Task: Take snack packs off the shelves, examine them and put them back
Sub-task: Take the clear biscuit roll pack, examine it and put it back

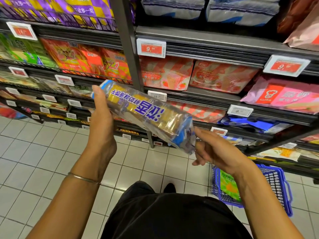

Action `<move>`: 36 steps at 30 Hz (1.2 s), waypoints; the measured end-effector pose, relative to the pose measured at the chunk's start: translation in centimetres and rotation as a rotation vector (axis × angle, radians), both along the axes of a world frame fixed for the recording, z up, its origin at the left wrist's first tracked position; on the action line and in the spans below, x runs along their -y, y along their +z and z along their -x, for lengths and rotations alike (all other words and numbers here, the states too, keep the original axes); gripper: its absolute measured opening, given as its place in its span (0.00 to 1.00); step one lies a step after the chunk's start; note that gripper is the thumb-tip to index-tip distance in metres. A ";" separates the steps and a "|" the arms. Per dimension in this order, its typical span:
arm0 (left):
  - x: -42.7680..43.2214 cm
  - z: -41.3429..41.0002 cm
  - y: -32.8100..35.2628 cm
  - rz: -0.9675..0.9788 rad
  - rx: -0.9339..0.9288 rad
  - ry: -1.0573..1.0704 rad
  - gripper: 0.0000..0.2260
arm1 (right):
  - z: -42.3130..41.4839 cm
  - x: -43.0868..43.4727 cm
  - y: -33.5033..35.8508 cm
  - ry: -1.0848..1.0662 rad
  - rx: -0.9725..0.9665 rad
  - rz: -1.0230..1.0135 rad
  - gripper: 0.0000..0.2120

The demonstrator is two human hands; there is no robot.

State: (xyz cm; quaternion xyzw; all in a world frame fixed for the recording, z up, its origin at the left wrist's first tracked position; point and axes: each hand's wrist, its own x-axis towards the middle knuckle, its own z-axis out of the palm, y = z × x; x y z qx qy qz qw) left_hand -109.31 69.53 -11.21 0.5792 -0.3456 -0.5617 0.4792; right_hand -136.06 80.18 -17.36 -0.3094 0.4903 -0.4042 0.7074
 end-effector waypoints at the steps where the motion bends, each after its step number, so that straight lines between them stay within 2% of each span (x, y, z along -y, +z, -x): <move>1: 0.0 0.0 -0.3 -0.038 -0.045 -0.035 0.36 | 0.0 0.1 0.1 0.008 -0.052 0.018 0.26; 5: -0.2 0.0 -1.3 -0.268 -0.051 -0.058 0.38 | 0.2 0.6 -0.1 -0.032 -0.166 0.058 0.27; 8: -0.3 0.1 -1.7 -0.320 -0.028 -0.044 0.41 | 0.3 1.2 0.1 -0.018 -0.167 0.099 0.29; 11: -0.3 0.0 -1.5 -0.306 -0.020 -0.013 0.40 | 0.0 1.7 0.4 -0.020 -0.191 0.122 0.33; 14: 0.0 0.6 -0.7 -0.245 0.023 0.025 0.35 | -0.4 2.0 0.3 -0.043 -0.237 0.171 0.29; 17: 0.2 1.9 0.3 -0.140 0.059 0.068 0.30 | -0.8 1.7 -0.4 0.055 -0.297 0.255 0.26; 19: 0.7 2.8 1.2 -0.026 0.084 0.062 0.30 | -0.8 1.3 -0.8 0.027 -0.238 0.239 0.29; 22: 1.0 3.9 2.7 0.110 0.199 -0.016 0.39 | -0.8 1.2 -1.5 -0.101 -0.038 0.238 0.36; 23: 0.9 4.3 3.1 0.158 0.260 -0.048 0.38 | -0.9 1.3 -1.7 -0.162 0.087 0.228 0.39; 25: 0.4 4.6 3.6 0.317 0.337 -0.153 0.30 | -1.1 2.0 -1.2 -0.305 0.295 0.220 0.44; 27: 0.0 4.2 3.7 0.512 0.431 -0.328 0.23 | -0.9 2.8 -0.3 -0.455 0.378 0.197 0.43; 29: 0.0 3.2 3.2 0.645 0.498 -0.481 0.26 | -0.3 3.4 0.2 -0.540 0.448 0.155 0.44; 31: -0.4 2.6 2.5 0.617 0.381 -0.572 0.33 | 0.2 3.7 0.1 -0.596 0.491 0.139 0.43; 33: -1.6 3.1 1.6 0.496 0.111 -0.618 0.38 | -0.2 4.0 -0.1 -0.581 0.552 0.140 0.43; 34: -2.5 3.7 0.9 0.428 -0.001 -0.611 0.38 | -0.8 4.2 -0.2 -0.561 0.597 0.126 0.44; 36: -4.1 5.6 -0.4 0.334 -0.086 -0.539 0.33 | -2.5 4.3 -0.2 -0.506 0.657 0.057 0.46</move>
